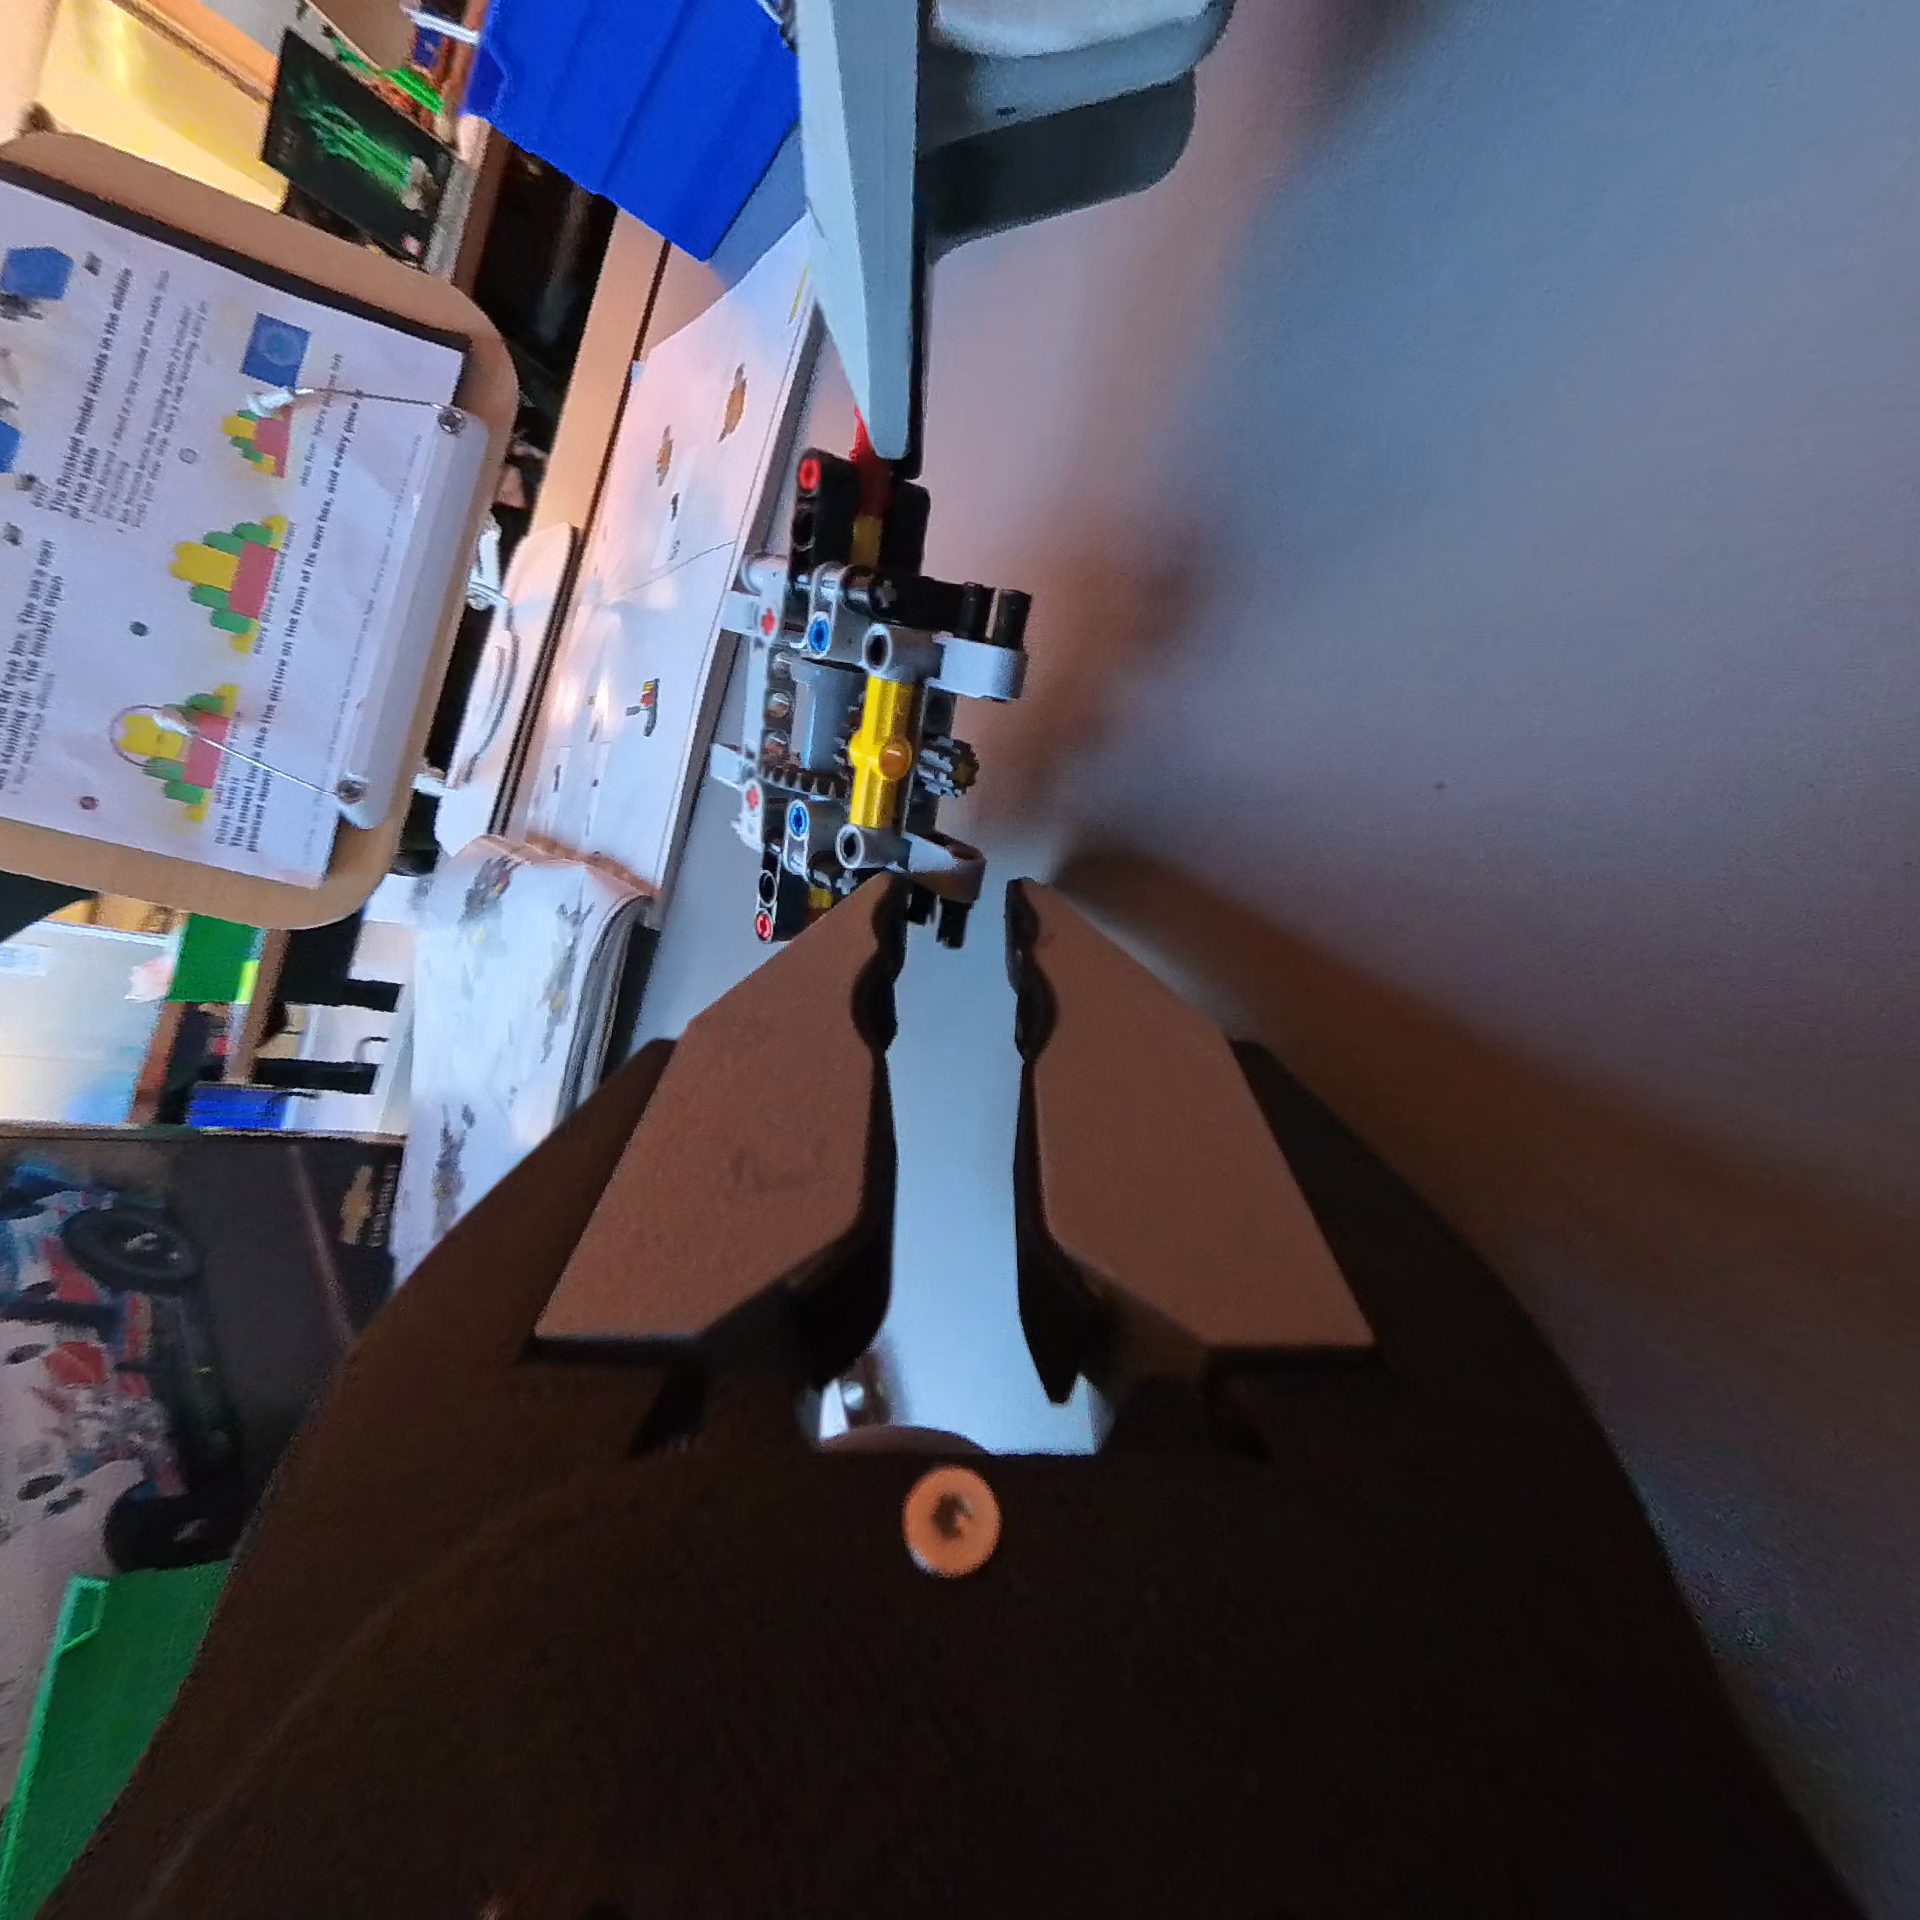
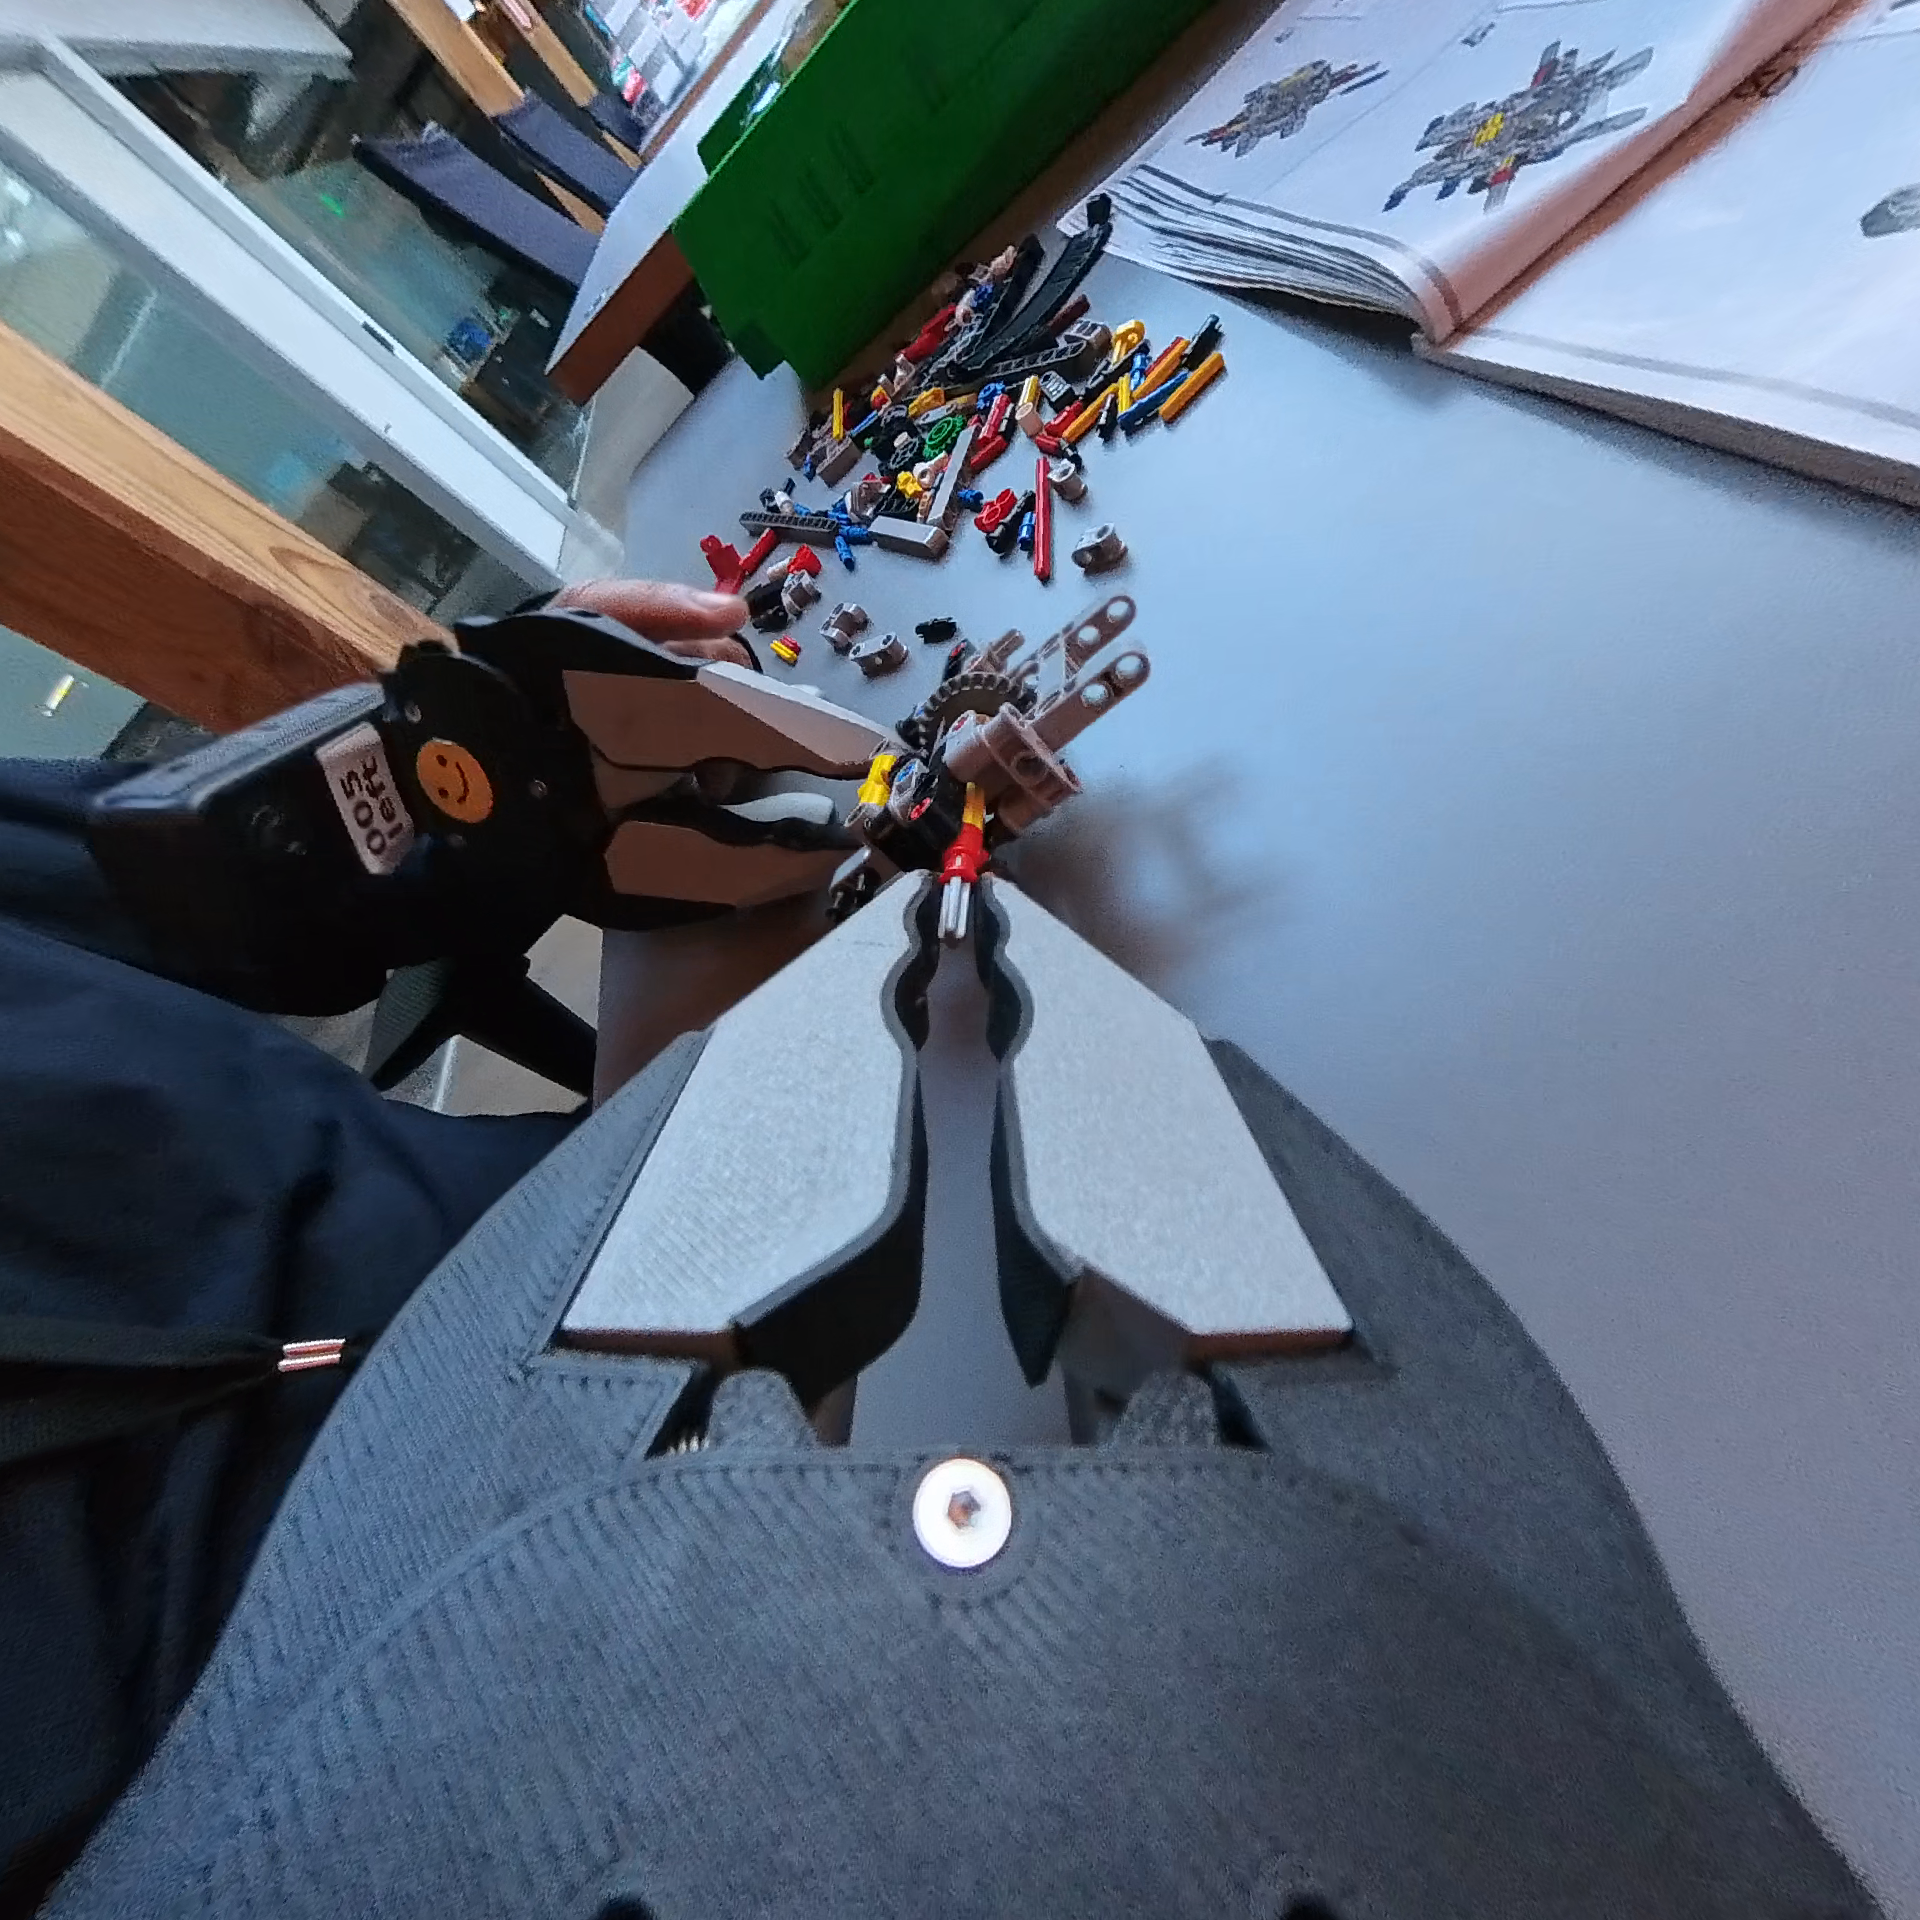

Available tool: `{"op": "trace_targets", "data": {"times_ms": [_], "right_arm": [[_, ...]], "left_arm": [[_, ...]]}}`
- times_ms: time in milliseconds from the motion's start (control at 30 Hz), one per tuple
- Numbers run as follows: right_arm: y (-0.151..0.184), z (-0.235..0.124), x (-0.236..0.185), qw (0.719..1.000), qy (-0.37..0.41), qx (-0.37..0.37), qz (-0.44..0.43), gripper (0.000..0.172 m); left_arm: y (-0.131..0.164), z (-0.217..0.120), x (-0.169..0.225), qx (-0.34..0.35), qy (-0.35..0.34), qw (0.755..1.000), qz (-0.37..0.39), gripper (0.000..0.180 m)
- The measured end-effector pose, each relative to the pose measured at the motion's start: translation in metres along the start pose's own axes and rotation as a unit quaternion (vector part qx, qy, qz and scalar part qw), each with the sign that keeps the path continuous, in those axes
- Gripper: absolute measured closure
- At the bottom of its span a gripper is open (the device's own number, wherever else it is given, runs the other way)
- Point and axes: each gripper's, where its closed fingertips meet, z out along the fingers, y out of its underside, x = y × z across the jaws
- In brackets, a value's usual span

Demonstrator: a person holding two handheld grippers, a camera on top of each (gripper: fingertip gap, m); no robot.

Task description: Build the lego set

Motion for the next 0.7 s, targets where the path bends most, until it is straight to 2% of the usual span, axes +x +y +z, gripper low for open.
{"op": "trace_targets", "data": {"times_ms": [100, 367, 700], "right_arm": [[0.0, -0.001, 0.002, 1.0, 0.003, 0.002, 0.01, 0.169], [0.002, 0.0, 0.003, 1.0, -0.005, -0.002, 0.026, 0.168], [-0.002, -0.004, 0.01, 0.998, -0.003, 0.016, 0.053, 0.168]], "left_arm": [[0.004, 0.001, -0.004, -0.014, -0.02, 1.0, 0.016, 0.163], [0.009, 0.001, -0.014, -0.017, -0.033, 0.999, -0.017, 0.161], [0.004, -0.003, -0.02, 0.004, -0.037, 0.998, -0.048, 0.142]]}}
